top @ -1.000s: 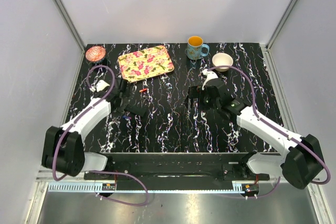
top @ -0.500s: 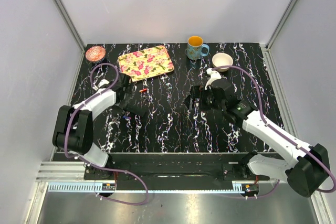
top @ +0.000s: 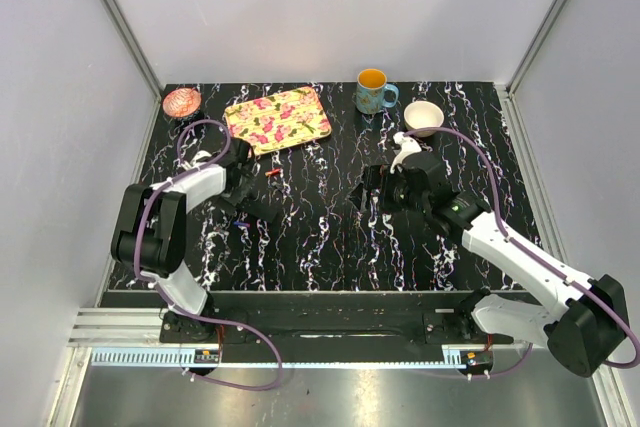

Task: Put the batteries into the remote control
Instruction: Pick up the remote control from the center of the board.

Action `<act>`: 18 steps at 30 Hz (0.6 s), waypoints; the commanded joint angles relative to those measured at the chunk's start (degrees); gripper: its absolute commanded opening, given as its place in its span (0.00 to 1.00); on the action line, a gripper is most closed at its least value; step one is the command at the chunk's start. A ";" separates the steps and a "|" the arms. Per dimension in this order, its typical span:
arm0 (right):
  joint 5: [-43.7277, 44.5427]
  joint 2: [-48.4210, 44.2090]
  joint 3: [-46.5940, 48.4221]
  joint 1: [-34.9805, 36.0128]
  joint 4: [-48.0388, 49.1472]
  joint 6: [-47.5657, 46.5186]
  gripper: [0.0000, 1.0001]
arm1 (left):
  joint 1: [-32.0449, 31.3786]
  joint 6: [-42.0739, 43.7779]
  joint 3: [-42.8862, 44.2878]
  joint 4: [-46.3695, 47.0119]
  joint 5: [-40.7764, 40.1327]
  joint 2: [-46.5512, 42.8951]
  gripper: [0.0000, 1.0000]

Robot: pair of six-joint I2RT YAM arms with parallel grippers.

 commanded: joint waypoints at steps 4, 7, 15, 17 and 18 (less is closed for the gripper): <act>-0.61 -1.36 0.18 0.05 -0.43 0.75 1.00 | 0.52 0.78 2.24 -1.66 0.45 4.05 0.67; -0.79 -1.54 0.36 0.05 -0.60 0.75 1.00 | 0.52 0.69 3.47 -4.38 0.80 5.02 0.57; -1.84 -3.21 0.27 0.05 -0.69 1.89 1.00 | 0.52 -0.19 6.89 -11.24 1.42 7.74 0.58; -1.75 -3.65 -0.08 0.05 -0.95 1.89 1.00 | 0.52 0.95 8.47 -12.90 0.90 8.97 0.63; -1.67 -4.26 -0.17 0.05 -1.04 1.89 1.00 | 0.52 1.39 9.18 -13.69 0.55 9.50 0.65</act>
